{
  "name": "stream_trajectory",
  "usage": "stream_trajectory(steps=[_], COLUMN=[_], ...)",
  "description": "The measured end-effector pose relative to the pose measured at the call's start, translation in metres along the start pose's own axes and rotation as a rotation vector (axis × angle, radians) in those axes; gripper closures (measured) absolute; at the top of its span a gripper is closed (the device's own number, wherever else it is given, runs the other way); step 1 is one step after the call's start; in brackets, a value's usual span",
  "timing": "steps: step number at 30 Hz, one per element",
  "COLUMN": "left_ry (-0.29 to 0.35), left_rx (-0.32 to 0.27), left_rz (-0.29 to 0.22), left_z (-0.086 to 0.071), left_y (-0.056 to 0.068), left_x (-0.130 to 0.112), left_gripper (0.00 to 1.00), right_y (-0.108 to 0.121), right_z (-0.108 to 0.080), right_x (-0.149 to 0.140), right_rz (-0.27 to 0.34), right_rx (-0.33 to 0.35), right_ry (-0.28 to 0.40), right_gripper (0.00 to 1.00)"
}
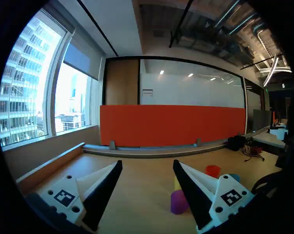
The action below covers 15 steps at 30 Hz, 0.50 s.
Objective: Pour water
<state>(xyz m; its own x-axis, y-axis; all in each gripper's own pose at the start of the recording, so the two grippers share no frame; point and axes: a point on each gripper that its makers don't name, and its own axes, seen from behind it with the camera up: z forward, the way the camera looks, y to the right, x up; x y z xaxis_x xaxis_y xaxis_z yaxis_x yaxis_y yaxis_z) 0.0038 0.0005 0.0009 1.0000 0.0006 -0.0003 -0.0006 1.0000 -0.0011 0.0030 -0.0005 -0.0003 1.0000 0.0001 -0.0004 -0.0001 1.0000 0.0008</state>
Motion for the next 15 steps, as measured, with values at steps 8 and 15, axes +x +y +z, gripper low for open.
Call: stream_trajectory(steps=[8,15], left_ry=[0.011,0.032], left_rx=[-0.026,-0.044], left_rz=[0.006,0.011], left_z=[0.008,0.011], left_y=[0.007,0.009], left_x=[0.055,0.096], left_gripper=[0.03,0.04], right_y=[-0.009,-0.018], right_z=[-0.001,0.002], right_x=[0.047,0.08], right_rz=[-0.002,-0.009], right_rx=[0.029,0.058], right_ry=[0.004,0.011], right_gripper=[0.0,0.0])
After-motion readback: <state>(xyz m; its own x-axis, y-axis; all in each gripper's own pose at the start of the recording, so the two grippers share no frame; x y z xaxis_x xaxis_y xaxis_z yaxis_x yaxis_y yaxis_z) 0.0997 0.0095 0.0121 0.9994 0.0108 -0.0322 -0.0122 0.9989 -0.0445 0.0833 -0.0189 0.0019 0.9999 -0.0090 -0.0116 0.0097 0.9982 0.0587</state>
